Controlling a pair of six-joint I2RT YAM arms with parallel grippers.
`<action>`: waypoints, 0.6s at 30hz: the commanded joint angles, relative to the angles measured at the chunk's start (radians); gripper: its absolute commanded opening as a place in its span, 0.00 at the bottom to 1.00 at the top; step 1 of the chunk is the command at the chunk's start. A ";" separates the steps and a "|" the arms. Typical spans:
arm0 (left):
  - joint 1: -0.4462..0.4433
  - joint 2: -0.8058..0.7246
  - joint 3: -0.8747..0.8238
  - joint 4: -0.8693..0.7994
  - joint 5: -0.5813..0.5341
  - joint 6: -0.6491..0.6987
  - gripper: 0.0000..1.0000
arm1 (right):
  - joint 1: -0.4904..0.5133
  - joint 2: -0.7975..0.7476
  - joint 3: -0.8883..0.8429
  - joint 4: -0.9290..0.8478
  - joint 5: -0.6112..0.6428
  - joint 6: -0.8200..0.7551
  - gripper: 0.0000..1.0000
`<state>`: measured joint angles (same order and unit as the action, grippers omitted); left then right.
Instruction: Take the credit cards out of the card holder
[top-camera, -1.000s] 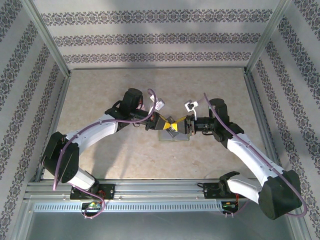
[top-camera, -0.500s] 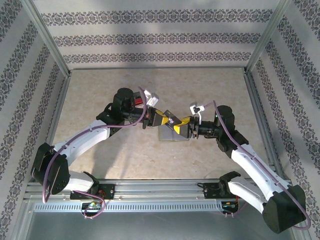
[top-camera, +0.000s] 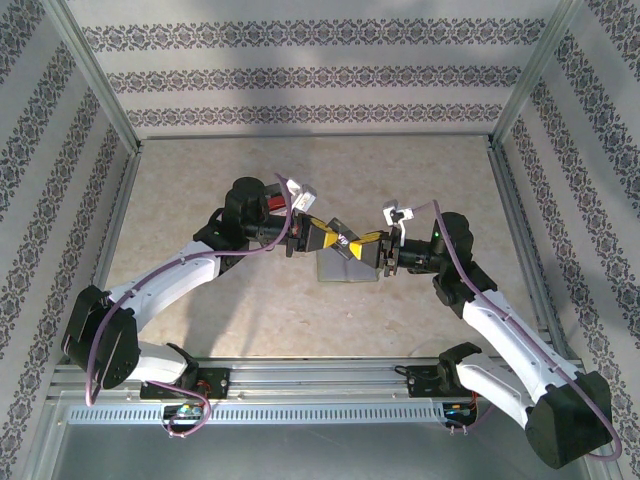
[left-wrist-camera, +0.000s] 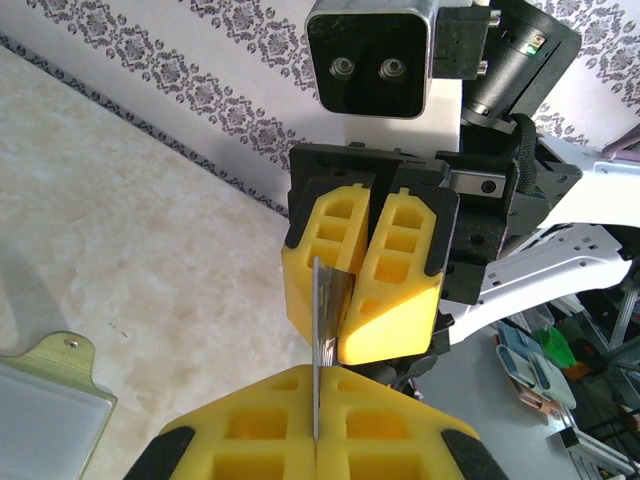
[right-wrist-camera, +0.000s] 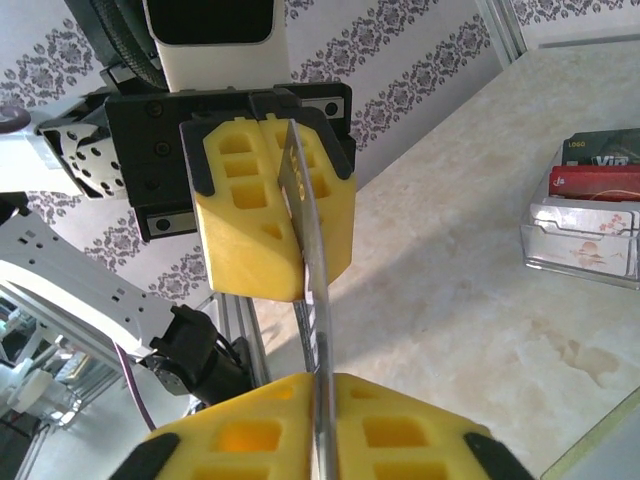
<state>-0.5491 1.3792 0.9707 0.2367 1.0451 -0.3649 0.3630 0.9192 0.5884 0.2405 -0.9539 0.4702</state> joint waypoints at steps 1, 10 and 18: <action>0.009 0.003 -0.008 0.062 0.009 -0.030 0.03 | 0.022 -0.001 0.009 0.066 -0.023 -0.005 0.06; 0.029 -0.032 0.061 -0.141 -0.019 0.066 0.59 | 0.027 -0.006 0.057 -0.133 0.038 -0.116 0.00; 0.046 -0.144 0.209 -0.542 -0.243 0.408 1.00 | 0.071 0.032 0.167 -0.449 0.105 -0.312 0.00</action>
<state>-0.5148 1.2789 1.1137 -0.1287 0.8936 -0.1352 0.4107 0.9421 0.7029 -0.0666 -0.8803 0.2718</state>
